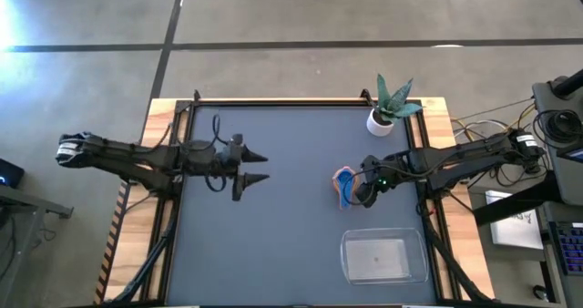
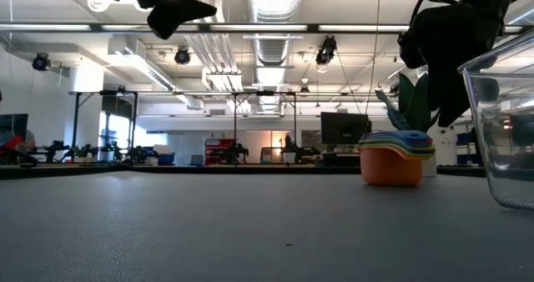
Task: Nest measuring cups in basket
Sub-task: Put the stacked measuring cups into the bin
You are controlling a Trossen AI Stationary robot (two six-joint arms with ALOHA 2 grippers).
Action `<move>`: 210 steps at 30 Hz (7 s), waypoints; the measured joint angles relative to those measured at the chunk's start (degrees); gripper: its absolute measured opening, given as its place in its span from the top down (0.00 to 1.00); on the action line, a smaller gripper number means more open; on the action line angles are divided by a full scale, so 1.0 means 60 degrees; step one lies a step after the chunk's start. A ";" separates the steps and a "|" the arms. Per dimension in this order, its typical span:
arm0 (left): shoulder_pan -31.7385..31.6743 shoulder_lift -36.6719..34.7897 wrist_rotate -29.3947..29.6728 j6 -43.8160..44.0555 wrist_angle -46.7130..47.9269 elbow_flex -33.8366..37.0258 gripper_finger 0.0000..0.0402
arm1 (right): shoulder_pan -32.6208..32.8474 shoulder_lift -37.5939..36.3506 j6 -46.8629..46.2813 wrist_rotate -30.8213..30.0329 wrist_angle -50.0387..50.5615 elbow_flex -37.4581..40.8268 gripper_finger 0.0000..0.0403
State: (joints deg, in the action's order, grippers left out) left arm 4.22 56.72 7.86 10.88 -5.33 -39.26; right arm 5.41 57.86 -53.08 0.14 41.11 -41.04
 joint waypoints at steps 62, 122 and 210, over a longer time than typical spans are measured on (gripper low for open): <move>-0.0112 0.3290 -0.0981 0.0191 -0.3241 0.0626 0.42 | 0.1158 0.4898 -0.1410 -0.0697 0.2513 -0.4844 0.28; -0.0112 0.3279 -0.0999 0.0275 -0.2857 0.0633 0.42 | 0.0011 0.6711 -0.3475 -0.0951 0.2756 -0.4917 0.10; -0.0105 0.3283 -0.0992 0.0350 -0.2569 0.0633 0.42 | 0.1831 0.4747 -0.1297 -0.2187 0.0531 -0.2171 0.74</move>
State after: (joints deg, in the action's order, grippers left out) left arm 3.60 76.42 1.91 12.99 -20.74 -35.46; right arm 16.40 86.35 -60.86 -12.98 44.29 -54.06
